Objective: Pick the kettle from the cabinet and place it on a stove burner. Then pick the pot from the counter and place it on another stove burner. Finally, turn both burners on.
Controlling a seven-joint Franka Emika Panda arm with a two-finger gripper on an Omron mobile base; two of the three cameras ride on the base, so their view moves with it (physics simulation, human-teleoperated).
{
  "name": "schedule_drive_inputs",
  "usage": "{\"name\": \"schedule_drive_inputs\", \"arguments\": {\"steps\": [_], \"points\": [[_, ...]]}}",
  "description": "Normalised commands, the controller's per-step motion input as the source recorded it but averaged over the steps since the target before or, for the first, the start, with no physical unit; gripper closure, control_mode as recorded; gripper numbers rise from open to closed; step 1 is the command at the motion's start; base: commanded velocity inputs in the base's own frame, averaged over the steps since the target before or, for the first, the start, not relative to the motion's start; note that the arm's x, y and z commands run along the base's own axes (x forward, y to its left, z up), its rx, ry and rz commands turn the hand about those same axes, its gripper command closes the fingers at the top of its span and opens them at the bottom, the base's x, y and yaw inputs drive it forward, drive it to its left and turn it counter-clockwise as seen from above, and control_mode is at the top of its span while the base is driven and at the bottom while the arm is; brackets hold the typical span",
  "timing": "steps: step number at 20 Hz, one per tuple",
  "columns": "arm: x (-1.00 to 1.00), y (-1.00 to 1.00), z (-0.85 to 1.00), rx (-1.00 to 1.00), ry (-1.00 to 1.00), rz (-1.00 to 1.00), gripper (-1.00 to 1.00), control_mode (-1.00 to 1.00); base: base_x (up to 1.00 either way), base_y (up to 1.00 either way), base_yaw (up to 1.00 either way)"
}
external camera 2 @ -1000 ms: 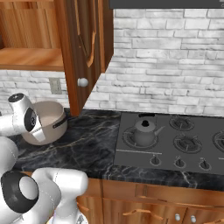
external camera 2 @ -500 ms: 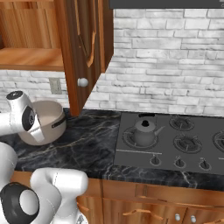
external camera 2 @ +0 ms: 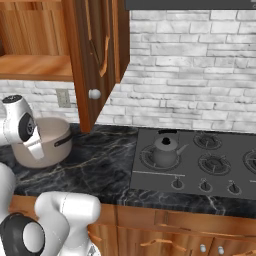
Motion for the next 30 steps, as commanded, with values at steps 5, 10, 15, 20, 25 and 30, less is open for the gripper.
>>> {"name": "schedule_drive_inputs", "arguments": {"steps": [5, 10, 15, 20, 25, 30], "points": [[-0.54, 0.00, 0.20, 0.00, 0.01, -0.03, 1.00, -1.00, 0.00, 0.00, 0.00], [-0.53, 0.00, 0.28, 0.00, 0.00, -0.03, 1.00, -1.00, 0.00, 0.00, 0.00], [-0.52, 0.00, 0.31, -0.01, 0.00, -0.03, 1.00, -1.00, 0.00, 0.00, 0.00], [-0.54, 0.00, 0.29, 0.00, 0.00, -0.03, 1.00, -1.00, 0.00, 0.00, 0.00], [-0.48, 0.00, 0.29, 0.00, 0.01, -0.03, 1.00, -1.00, 0.00, 0.00, 0.00], [-0.34, 0.00, 0.38, -0.02, 0.00, -0.02, 1.00, -1.00, 0.00, 0.00, 0.00]]}}
